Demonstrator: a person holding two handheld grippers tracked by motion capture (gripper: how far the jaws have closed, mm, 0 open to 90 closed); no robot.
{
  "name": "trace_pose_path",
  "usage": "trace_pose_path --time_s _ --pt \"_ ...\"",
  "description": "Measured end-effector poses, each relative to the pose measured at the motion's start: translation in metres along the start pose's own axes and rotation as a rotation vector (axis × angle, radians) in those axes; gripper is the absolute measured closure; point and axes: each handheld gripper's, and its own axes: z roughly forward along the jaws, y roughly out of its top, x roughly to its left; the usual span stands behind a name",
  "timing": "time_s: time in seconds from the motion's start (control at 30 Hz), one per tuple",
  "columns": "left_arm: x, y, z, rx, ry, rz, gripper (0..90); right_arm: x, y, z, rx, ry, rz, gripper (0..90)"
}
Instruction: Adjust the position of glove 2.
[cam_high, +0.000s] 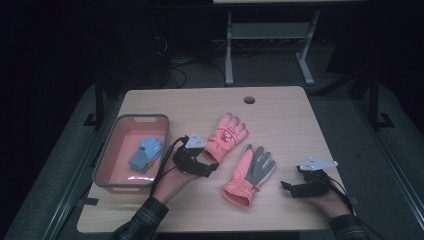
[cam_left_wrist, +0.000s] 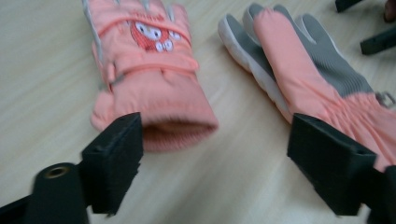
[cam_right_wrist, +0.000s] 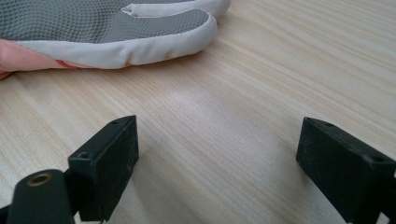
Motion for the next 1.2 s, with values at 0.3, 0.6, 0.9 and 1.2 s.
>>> trace_pose_path --time_s 0.3,0.6,0.9,1.2 --pt "0.009 0.032 0.017 0.013 0.019 0.033 36.9 0.0 0.0 0.0 0.0 0.0 0.0 12.7" --pt "0.025 0.059 0.04 0.028 0.047 0.025 48.2 0.0 0.0 0.0 -0.001 -0.002 -0.002 12.7" --pt "0.041 0.063 0.069 0.061 0.084 -0.013 51.6 0.0 0.0 0.0 -0.001 -0.001 -0.001 12.7" --pt "0.053 0.055 0.091 0.117 0.125 -0.032 57.5 0.0 0.0 0.0 -0.001 -0.001 -0.001 12.7"
